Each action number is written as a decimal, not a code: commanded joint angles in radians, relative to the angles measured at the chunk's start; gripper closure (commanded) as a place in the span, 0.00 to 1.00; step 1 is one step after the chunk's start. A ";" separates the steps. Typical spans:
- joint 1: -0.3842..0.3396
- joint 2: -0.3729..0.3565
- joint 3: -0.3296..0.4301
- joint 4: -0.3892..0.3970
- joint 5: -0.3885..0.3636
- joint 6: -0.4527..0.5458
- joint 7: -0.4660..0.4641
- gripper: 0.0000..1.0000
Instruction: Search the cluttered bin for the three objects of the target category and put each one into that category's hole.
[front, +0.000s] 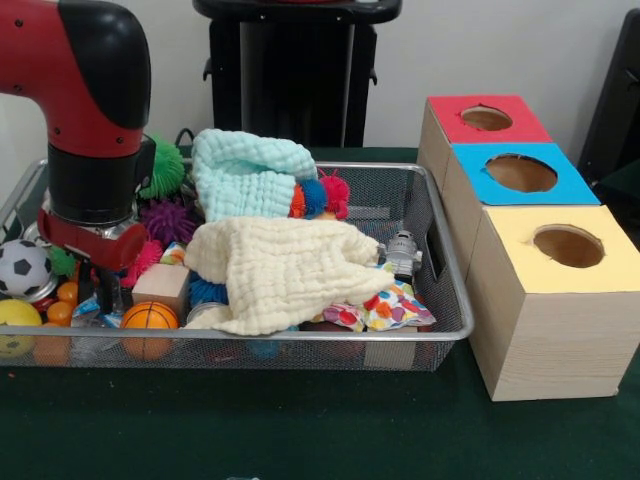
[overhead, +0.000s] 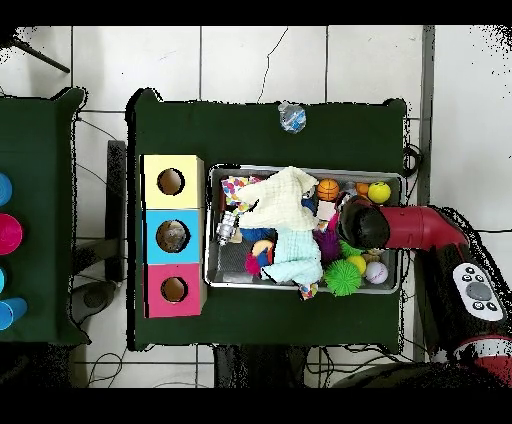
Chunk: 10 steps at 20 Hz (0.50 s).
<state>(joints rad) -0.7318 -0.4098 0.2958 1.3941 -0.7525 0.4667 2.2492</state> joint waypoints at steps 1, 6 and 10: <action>-0.022 0.120 0.051 -0.034 -0.056 -0.105 -0.102 1.00; 0.000 -0.016 0.061 0.059 0.001 -0.028 -0.097 1.00; 0.006 -0.138 0.093 0.119 0.058 0.052 -0.129 1.00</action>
<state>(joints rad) -0.7319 -0.4503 0.3048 1.4310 -0.7404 0.4659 2.2492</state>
